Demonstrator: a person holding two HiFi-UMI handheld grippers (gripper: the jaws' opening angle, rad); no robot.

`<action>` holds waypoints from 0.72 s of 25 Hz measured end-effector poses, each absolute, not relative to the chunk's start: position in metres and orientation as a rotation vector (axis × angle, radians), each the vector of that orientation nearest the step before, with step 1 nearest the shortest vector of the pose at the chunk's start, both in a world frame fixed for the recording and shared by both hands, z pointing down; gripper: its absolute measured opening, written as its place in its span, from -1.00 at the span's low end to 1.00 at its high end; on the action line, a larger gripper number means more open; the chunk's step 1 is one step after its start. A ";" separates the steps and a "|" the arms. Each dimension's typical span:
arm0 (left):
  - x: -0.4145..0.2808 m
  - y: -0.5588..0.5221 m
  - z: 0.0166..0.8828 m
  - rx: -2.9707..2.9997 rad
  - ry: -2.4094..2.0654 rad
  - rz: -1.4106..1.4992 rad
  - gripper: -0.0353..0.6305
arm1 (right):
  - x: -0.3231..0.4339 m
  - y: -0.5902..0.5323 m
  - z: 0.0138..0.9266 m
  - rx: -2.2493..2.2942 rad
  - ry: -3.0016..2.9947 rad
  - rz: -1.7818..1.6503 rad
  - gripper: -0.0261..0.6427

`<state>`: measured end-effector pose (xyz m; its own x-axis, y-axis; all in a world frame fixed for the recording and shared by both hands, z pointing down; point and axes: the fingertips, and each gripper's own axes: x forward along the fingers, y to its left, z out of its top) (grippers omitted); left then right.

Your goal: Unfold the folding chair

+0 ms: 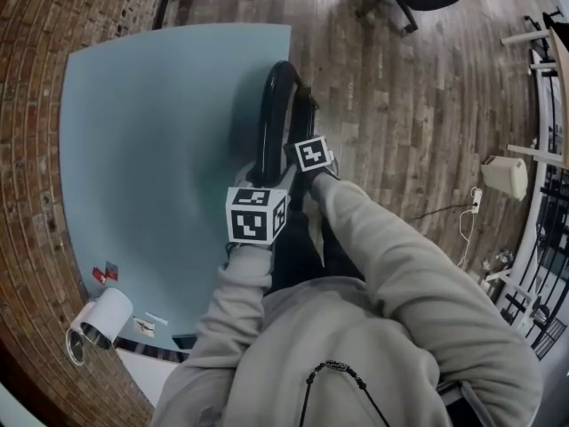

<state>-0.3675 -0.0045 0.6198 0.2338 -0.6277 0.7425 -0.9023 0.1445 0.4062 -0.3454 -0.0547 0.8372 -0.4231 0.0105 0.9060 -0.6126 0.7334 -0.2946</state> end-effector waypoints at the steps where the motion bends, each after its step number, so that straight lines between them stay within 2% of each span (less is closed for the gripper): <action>1: -0.370 -0.004 0.620 1.549 -1.488 0.357 -0.32 | -0.343 -0.053 0.842 0.459 -1.867 0.763 -0.16; 3: -0.373 -0.003 0.622 1.519 -1.499 0.330 -0.48 | -0.343 -0.047 0.851 0.440 -1.839 0.846 -0.16; 4: -0.375 -0.002 0.622 1.506 -1.495 0.300 -0.54 | -0.345 -0.043 0.855 0.424 -1.834 0.904 -0.21; 5: -0.377 -0.002 0.623 1.491 -1.486 0.262 -0.59 | -0.346 -0.040 0.857 0.406 -1.835 0.951 -0.38; 6: -0.379 -0.001 0.623 1.480 -1.479 0.233 -0.62 | -0.348 -0.040 0.858 0.389 -1.844 0.973 -0.39; 18: -0.334 -0.017 0.612 1.472 -1.476 0.208 -0.63 | -0.280 -0.058 0.844 0.291 -1.851 1.041 -0.42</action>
<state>-0.3337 -0.0173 0.6119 0.2406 -0.6567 0.7147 -0.8290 0.2440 0.5032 -0.2804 -0.0582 0.8443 -0.5133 0.2274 0.8275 -0.5892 0.6077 -0.5325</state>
